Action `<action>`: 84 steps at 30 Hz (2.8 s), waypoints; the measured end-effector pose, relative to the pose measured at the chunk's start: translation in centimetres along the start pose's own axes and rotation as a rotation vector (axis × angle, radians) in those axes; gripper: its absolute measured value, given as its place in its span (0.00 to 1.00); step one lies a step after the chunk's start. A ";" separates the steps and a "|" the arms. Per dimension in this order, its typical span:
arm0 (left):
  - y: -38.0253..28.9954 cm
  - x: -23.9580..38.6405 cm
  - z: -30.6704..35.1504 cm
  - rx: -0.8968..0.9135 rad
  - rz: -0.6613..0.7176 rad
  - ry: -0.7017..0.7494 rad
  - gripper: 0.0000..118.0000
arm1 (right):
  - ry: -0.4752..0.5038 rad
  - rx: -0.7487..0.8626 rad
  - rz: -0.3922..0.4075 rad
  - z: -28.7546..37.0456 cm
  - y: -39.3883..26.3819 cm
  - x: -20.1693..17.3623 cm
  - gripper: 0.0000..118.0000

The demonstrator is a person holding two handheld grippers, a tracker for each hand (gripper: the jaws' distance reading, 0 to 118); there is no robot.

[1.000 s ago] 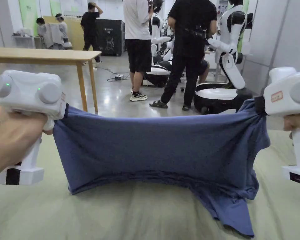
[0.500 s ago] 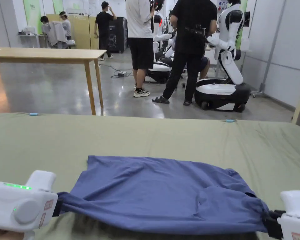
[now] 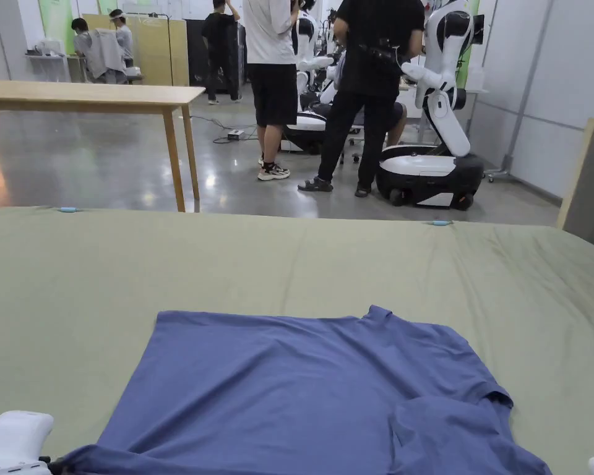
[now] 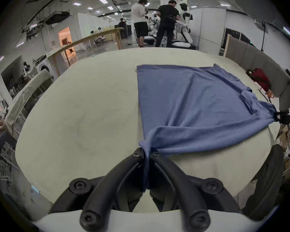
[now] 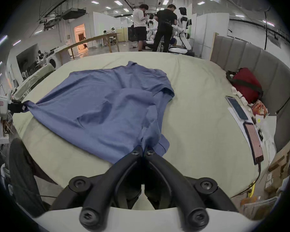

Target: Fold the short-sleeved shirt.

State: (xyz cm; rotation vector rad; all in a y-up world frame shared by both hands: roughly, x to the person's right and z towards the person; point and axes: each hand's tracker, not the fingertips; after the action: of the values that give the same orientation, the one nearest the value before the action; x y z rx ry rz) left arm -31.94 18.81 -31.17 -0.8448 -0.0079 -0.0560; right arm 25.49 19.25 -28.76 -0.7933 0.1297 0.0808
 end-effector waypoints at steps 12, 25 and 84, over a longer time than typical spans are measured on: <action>-0.8 0.0 -0.7 -0.117 0.029 -0.059 0.63 | -0.017 -0.085 -0.051 -0.7 -0.9 0.4 1.00; -2.1 -1.3 3.3 0.021 0.136 0.011 0.05 | -0.055 0.118 -0.105 2.7 0.2 -1.4 0.07; -1.0 -0.2 0.8 -0.043 0.112 -0.044 0.01 | 0.032 0.116 -0.189 1.6 -0.1 2.7 0.02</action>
State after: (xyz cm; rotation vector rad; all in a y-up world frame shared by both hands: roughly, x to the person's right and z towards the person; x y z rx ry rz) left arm -32.13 18.74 -29.95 -0.8881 -0.0010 0.0681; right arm 28.27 20.42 -27.95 -0.6880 0.0882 -0.1172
